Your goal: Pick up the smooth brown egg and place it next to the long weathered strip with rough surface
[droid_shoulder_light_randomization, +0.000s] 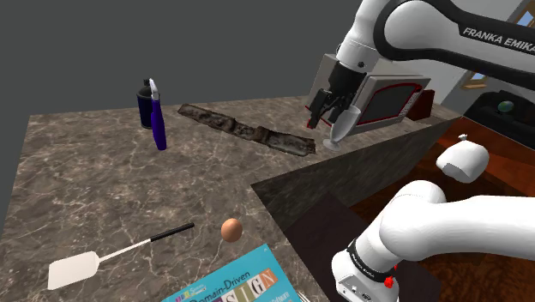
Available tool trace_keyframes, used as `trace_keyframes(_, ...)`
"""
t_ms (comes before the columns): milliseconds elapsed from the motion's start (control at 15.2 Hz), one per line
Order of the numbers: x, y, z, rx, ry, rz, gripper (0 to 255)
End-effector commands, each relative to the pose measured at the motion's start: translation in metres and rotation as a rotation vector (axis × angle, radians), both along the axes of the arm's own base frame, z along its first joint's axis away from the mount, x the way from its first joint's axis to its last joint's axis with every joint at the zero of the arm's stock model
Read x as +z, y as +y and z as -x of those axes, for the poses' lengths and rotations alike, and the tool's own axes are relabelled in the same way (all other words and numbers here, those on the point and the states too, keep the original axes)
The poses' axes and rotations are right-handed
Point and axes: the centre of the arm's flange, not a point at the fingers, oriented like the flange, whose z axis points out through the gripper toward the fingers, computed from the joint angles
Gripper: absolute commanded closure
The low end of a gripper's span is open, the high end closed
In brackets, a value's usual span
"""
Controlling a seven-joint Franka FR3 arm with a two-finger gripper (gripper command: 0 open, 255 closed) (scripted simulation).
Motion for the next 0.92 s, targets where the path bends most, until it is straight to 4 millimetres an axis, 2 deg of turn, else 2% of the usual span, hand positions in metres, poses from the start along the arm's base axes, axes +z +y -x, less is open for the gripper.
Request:
trace_keyframes(0,0.0,0.0,0.0,0.0,0.0,0.0,0)
trace_keyframes(858,-0.097,0.157,0.013,0.044,-0.067,0.098,0)
